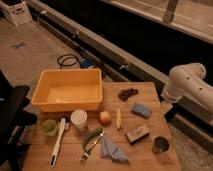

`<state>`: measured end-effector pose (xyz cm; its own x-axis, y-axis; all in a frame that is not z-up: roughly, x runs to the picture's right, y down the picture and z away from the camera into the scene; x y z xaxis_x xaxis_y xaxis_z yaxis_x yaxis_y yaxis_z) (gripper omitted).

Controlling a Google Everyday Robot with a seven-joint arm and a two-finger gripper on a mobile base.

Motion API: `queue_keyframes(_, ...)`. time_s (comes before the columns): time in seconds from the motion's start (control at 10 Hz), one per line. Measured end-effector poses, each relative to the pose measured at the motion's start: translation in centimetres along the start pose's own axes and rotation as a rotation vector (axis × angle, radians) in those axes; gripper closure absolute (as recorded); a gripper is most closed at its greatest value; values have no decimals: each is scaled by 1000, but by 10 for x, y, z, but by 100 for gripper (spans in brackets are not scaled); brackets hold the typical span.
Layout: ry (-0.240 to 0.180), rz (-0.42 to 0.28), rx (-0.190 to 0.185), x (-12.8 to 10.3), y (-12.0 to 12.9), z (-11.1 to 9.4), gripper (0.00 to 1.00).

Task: Place fork in plastic cup

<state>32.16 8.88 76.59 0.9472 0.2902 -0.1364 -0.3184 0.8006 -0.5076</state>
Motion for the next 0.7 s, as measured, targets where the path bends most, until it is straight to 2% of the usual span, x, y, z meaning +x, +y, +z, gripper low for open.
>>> queue_keyframes(0.2, 7, -21, 1, -2, 3, 0, 32)
queue_keyframes(0.4, 3, -94, 10, -18, 16, -3, 32)
queue_keyframes(0.7, -25, -234, 11, -71, 50, -4, 32)
